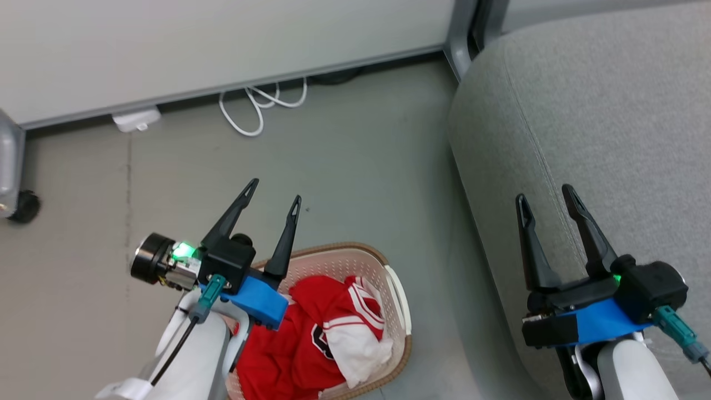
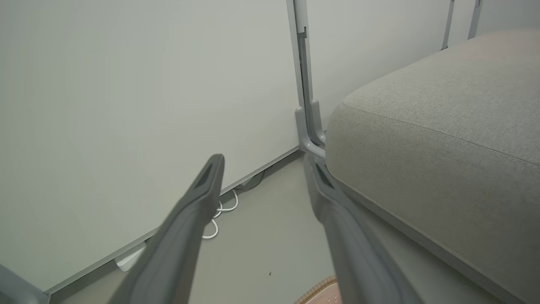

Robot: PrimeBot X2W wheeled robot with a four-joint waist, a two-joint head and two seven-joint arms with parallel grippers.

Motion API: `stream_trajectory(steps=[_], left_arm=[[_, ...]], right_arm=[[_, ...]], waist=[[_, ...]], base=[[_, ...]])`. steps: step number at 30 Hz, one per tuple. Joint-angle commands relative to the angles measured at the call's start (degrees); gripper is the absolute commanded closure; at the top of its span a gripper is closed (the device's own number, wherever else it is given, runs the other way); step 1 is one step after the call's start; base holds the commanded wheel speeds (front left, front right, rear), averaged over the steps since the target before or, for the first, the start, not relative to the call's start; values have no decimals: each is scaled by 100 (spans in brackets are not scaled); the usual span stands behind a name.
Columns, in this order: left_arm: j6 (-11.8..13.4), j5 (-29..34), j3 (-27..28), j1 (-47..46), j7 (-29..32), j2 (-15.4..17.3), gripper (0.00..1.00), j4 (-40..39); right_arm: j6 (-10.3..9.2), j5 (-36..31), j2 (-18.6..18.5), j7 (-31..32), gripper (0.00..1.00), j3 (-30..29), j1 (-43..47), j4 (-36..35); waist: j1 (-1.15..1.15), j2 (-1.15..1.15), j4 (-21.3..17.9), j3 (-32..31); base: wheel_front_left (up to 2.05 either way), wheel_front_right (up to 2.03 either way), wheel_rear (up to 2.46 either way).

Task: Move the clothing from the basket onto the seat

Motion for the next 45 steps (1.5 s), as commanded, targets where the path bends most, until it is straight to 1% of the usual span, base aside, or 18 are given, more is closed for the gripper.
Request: stream_trajectory(steps=[1,5,9,10,11,18,23,24,25,30,36,45], left_arm=[[-42,-3,-46,-171,-16,72,0,70],[-80,-75,-345,-552,-16,245,0,457],[-81,-156,-826,-977,-16,393,0,949],[-81,-156,-826,-977,-16,393,0,949],[-83,-254,-1132,-1195,-16,484,0,1234],[-83,-877,-2217,-1827,-16,647,0,2347],[-83,-1249,-2857,-2185,-15,696,0,3091],[-83,-1249,-2857,-2185,-15,696,0,3091],[-83,-1302,-2990,-2240,-16,702,0,3212],[-84,-1614,-3578,-2449,175,758,0,3811],[-84,-2011,-4008,-2590,449,855,0,4244],[-84,-2514,-4554,-2774,874,931,0,4433]], right_arm=[[13,52,-22,-22,0,24,-130,-44],[12,126,-22,-22,0,103,-318,-124],[12,169,-20,-22,0,186,-522,-210],[12,169,-20,-22,0,186,-522,-210],[12,186,-21,-22,0,234,-633,-253],[11,183,-20,-21,0,316,-995,-373],[8,142,-20,-22,0,309,-1175,-479],[8,142,-20,-22,0,309,-1175,-479],[8,138,-20,-22,0,304,-1198,-496],[8,175,-20,-22,0,344,-1333,-556],[8,229,-20,-21,0,451,-1523,-640],[8,250,-20,-22,0,449,-1709,-766]], waist=[[-1,0,-249,321],[-1,0,-431,667],[-1,0,-577,1042],[-1,0,-577,1042],[-1,0,-648,1240],[-1,0,-829,1824],[-1,0,-905,2181],[-1,0,-905,2181],[-1,0,-913,2244],[-1,0,-928,2544],[-1,0,-1013,2870],[-1,0,-1075,3278]], base=[[0,0,0],[0,0,0],[0,0,0],[0,0,0],[0,0,0],[0,0,0],[0,0,0],[0,0,0],[0,0,0],[0,0,0],[0,0,0],[0,0,0]])
